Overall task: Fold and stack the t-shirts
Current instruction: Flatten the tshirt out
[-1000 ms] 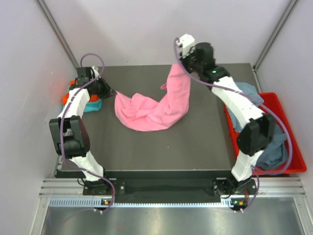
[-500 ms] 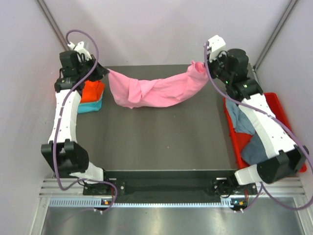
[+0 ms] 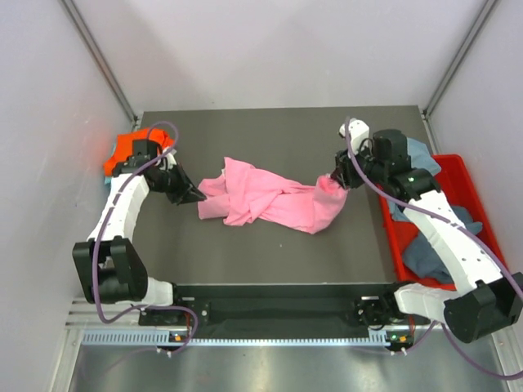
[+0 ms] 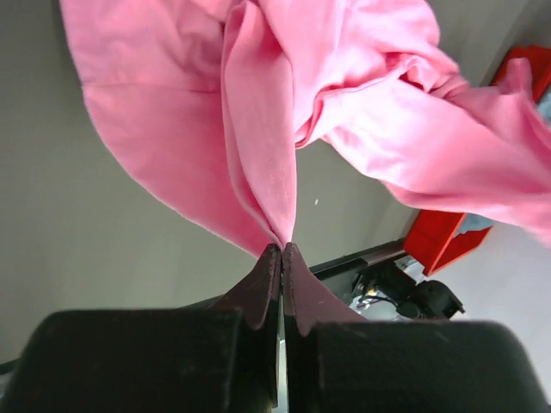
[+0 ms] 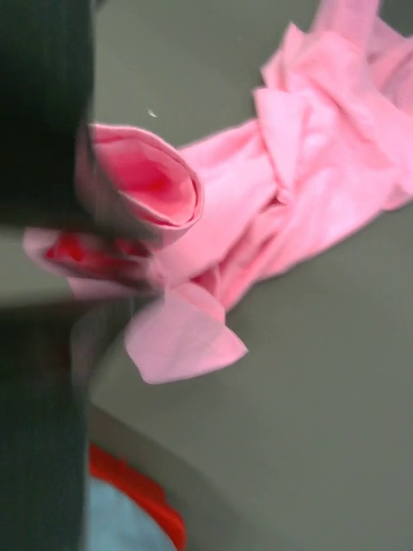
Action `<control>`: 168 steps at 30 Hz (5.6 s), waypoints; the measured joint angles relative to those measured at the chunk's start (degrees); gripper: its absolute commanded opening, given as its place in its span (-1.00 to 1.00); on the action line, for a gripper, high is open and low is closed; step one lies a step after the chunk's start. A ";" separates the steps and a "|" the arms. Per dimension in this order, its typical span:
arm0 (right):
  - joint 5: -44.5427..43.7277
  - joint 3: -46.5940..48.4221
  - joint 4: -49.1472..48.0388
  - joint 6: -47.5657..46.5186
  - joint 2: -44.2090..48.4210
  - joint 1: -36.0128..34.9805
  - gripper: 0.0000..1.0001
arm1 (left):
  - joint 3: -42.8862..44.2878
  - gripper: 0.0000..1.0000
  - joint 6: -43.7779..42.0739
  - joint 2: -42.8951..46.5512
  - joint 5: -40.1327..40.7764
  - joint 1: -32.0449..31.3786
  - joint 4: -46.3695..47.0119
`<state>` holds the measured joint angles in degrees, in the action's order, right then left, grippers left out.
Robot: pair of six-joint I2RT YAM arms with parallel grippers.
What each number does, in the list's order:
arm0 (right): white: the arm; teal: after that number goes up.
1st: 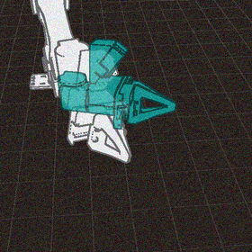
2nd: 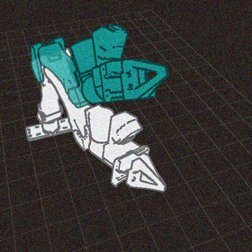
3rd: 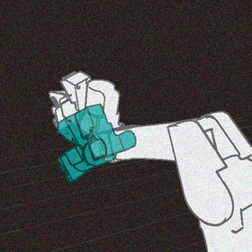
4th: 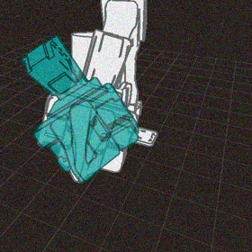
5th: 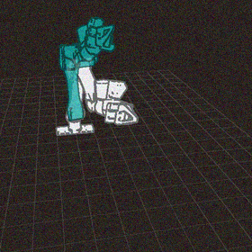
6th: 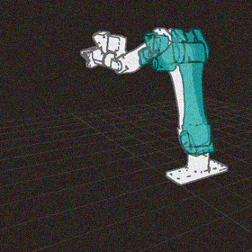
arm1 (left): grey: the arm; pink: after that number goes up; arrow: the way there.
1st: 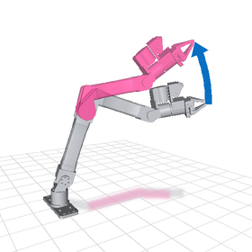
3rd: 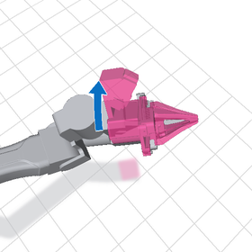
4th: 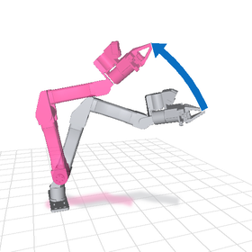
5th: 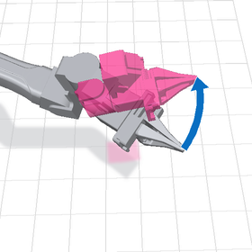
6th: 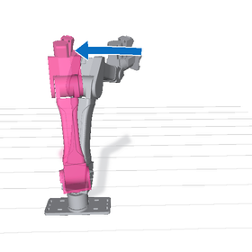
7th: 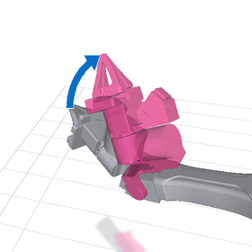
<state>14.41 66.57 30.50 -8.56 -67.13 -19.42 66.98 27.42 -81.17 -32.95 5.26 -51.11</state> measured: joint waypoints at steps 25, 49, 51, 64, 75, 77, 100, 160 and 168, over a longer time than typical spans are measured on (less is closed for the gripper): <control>1.44 -4.74 -8.22 1.38 -11.06 2.69 0.29 | 30.75 0.22 -5.33 -35.63 2.32 -0.85 9.60; 16.15 36.72 -7.65 9.29 -48.04 -9.51 0.24 | 15.30 0.25 -5.07 -21.38 11.63 -0.79 6.51; 16.79 36.72 -6.62 10.14 -49.68 -10.80 0.25 | 15.28 0.23 -5.07 -22.29 11.93 -0.79 6.58; 16.17 33.51 -6.97 11.02 -46.31 -11.61 0.29 | 22.80 -1.00 -6.19 -37.05 13.11 -1.40 7.15; 9.97 31.67 -6.86 8.00 -40.85 -10.29 0.29 | 50.14 -1.00 -8.76 -48.63 13.07 -9.90 8.22; 8.94 31.67 -6.86 7.67 -39.58 -8.85 0.29 | 58.42 -1.00 -9.64 -52.02 12.87 -13.29 10.54; 6.97 30.75 -8.35 9.99 -38.82 1.95 0.23 | 43.85 0.24 -8.35 -33.51 11.78 -14.64 13.88; 15.61 54.82 -19.76 31.95 -78.12 2.78 -0.34 | 49.79 0.11 -19.71 -33.44 13.75 -11.61 7.37; 14.78 54.95 -19.74 31.98 -78.12 2.60 -1.00 | 49.24 0.08 -19.06 -33.14 13.29 -11.58 7.37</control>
<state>29.19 121.51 10.76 23.42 -145.25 -16.82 116.22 8.36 -114.30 -19.66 -6.33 -43.75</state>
